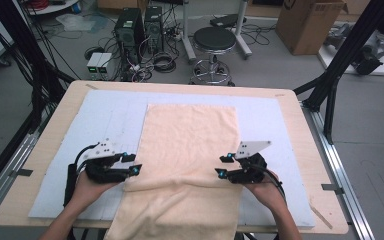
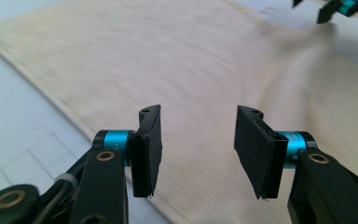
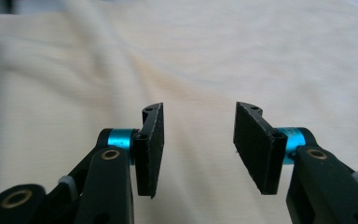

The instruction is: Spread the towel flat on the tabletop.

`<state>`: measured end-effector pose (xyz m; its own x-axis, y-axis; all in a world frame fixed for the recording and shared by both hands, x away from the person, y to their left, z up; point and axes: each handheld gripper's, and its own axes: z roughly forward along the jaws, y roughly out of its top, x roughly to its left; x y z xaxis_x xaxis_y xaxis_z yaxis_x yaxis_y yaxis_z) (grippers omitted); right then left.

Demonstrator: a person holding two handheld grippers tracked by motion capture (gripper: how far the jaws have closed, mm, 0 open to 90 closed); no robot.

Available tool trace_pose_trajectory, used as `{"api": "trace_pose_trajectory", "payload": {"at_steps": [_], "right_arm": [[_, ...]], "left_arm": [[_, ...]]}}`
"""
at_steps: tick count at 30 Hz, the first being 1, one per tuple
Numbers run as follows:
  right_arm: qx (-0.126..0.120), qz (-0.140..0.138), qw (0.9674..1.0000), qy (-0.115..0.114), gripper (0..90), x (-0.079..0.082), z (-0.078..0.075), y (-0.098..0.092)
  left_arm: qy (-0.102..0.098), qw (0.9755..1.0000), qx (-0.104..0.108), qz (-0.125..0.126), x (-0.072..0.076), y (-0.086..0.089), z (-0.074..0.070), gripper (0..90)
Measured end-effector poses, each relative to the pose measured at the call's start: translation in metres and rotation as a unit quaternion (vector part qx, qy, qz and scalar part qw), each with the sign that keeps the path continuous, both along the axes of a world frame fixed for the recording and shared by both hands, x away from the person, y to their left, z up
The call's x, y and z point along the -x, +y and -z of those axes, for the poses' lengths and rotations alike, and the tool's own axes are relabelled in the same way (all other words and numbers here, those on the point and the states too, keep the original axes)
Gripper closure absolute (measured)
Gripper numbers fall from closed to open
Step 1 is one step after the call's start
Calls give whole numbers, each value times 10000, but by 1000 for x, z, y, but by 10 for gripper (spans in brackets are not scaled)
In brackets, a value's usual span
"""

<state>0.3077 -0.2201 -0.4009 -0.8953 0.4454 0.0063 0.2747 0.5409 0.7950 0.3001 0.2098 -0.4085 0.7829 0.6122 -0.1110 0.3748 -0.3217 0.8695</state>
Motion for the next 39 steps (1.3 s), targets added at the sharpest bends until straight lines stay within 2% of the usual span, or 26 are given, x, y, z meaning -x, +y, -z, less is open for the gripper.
{"api": "trace_pose_trajectory", "payload": {"at_steps": [2,3,4,6,8,10,11,13,16,18,21,25,28,32,33,34,36,37,39], "right_arm": [[59,204,9998,-53,507,-15,3,-3],[67,320,9994,-71,500,-24,4,-5],[78,436,9990,-91,495,-31,6,-7],[110,709,9974,-56,480,-47,12,-12],[176,862,9961,-1,479,-58,16,-16],[190,1019,9945,120,485,-67,20,-21],[227,1058,9940,155,496,-71,23,-23],[325,1130,9927,268,532,-76,29,-25],[479,1210,9905,441,639,-81,38,-26],[386,1206,9909,464,731,-84,39,-24],[413,1137,9916,450,829,-88,38,-20],[490,1098,9912,547,846,-95,36,-14],[632,1061,9913,461,851,-102,34,-6],[703,1138,9894,565,852,-118,32,4],[759,1154,9895,418,854,-121,31,7],[779,1174,9891,422,854,-124,31,9],[784,1233,9882,458,853,-130,31,11],[763,1278,9877,481,854,-132,31,11],[682,1379,9872,424,854,-136,29,10]], "left_arm": [[-74,9997,-181,-177,-15,-7,3,540],[-61,9995,-185,-255,-22,-9,5,554],[-11,9993,-139,-343,-30,-11,8,556],[94,9982,-258,-532,-45,-13,16,564],[300,9959,-527,-670,-58,-13,25,565],[456,9947,-586,-713,-64,-13,32,580],[490,9937,-678,-740,-65,-14,36,594],[383,9935,-749,-769,-65,-15,36,648],[285,9927,-854,-807,-65,-16,36,747],[269,9927,-842,-826,-66,-16,37,833],[274,9920,-819,-925,-68,-16,37,866],[244,9905,-782,-1101,-71,-14,37,873],[206,9889,-808,-1228,-74,-10,38,874],[200,9872,-770,-1381,-81,-8,38,873],[209,9868,-773,-1407,-82,-7,38,874],[226,9864,-766,-1440,-84,-7,38,873],[188,9847,-782,-1544,-89,-6,37,873],[243,9842,-819,-1548,-93,-5,37,873],[253,9826,-844,-1634,-100,-5,35,873]]}}
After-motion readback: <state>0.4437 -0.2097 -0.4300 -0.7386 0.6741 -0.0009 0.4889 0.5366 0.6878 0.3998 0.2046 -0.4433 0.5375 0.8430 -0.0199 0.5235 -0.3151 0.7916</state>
